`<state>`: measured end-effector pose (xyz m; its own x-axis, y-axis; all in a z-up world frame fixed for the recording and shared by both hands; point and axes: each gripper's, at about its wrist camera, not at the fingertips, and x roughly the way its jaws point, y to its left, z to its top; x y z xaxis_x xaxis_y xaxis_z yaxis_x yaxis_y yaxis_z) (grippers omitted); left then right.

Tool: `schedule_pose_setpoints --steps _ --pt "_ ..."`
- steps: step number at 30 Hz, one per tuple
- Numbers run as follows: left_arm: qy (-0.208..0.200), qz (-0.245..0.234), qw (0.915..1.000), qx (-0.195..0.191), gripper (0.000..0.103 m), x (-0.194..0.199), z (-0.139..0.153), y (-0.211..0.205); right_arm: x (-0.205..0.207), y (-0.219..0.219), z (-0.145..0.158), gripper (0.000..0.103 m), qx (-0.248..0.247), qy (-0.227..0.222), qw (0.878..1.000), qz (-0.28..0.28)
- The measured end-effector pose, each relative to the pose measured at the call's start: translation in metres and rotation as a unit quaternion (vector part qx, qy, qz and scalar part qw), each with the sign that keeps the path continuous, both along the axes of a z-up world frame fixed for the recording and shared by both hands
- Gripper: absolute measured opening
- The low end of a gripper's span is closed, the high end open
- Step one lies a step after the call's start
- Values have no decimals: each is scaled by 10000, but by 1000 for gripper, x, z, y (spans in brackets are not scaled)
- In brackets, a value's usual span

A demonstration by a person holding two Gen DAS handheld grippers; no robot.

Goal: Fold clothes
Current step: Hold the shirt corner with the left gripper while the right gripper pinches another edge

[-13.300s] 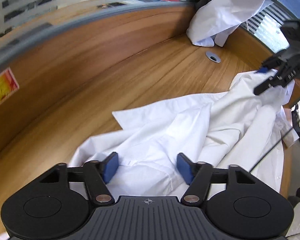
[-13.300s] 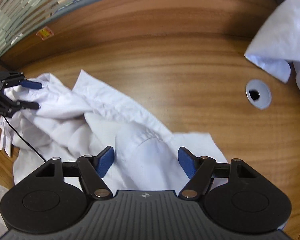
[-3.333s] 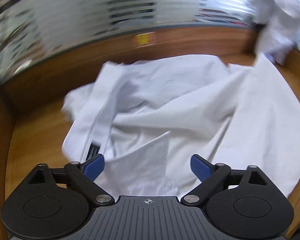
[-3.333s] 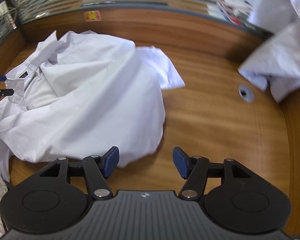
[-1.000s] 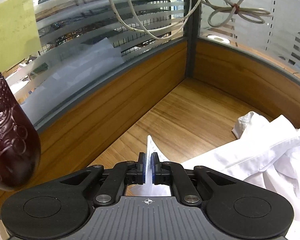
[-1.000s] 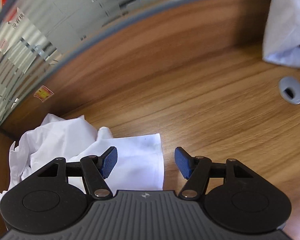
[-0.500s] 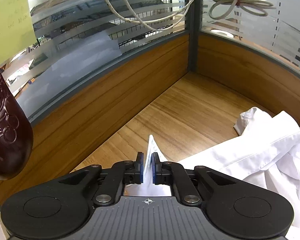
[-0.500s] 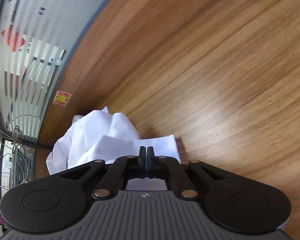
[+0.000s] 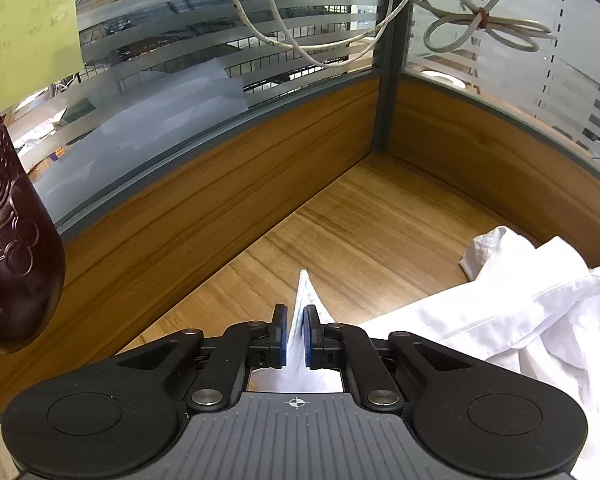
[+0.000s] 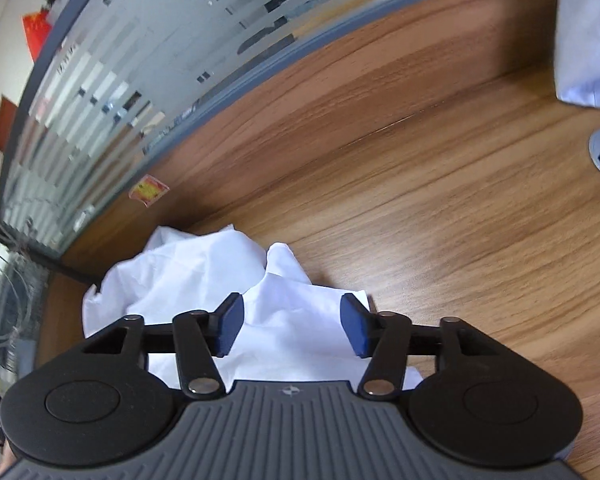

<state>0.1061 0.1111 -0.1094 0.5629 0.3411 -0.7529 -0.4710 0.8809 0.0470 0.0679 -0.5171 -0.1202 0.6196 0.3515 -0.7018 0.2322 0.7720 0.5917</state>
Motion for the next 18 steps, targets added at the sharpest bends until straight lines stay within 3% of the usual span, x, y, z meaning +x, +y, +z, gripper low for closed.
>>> schedule_pose_setpoints --steps 5,9,10,13,18 --pt "-40 -104 9999 62 9 1 -1 -2 14 14 9 77 -331 184 9989 292" --pt "-78 -156 9998 69 9 0 0 -2 29 32 6 80 -584 348 9960 583" --pt "-94 -170 9998 66 9 0 1 -2 32 36 5 75 -647 397 9951 637" --pt "-183 -197 9996 44 9 -2 3 -2 41 48 1 14 -835 538 9919 795" --pt "-718 -178 9972 -72 6 -17 18 3 19 44 23 2 -967 267 9934 551"
